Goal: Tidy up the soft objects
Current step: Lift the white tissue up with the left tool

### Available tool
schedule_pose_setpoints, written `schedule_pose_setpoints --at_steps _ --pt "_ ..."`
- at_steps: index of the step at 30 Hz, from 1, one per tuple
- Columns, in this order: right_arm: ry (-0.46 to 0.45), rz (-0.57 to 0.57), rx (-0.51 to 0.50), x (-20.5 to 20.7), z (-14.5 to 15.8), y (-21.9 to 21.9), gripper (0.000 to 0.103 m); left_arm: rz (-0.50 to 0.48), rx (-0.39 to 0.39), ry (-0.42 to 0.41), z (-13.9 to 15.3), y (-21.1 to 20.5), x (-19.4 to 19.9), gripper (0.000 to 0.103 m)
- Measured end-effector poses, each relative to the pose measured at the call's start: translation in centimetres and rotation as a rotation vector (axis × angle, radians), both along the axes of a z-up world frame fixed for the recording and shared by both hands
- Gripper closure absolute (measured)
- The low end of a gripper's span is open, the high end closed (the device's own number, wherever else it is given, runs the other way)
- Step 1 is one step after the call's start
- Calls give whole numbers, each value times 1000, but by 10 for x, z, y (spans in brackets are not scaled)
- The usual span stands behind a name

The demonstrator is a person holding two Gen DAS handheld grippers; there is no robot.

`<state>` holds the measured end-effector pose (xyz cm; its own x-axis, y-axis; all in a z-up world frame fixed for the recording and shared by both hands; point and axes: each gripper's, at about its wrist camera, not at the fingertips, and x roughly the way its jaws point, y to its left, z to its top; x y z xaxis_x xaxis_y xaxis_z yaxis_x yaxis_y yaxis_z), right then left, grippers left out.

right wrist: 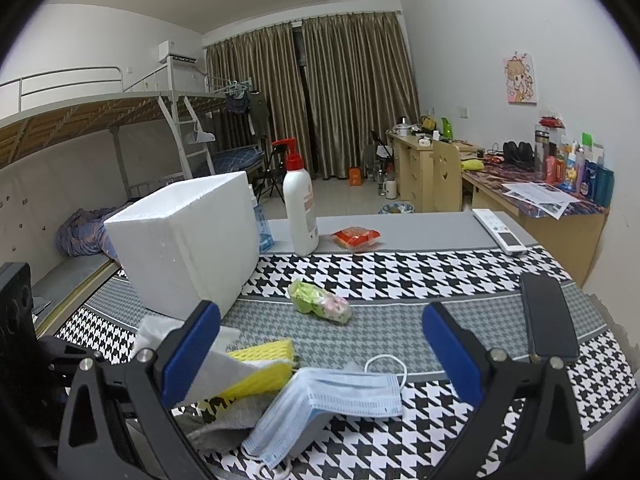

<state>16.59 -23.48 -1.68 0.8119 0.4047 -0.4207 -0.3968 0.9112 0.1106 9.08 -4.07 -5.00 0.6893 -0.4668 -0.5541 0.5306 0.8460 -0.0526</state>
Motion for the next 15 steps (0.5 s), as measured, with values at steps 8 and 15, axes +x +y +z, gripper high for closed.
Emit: schedule_pose_setpoints --at_steps 8,15 --pt "4 17 -18 11 4 9 1 99 -51 -20 13 25 5 97" --pt "25 37 -56 26 2 23 1 183 -48 -36 16 44 9 97"
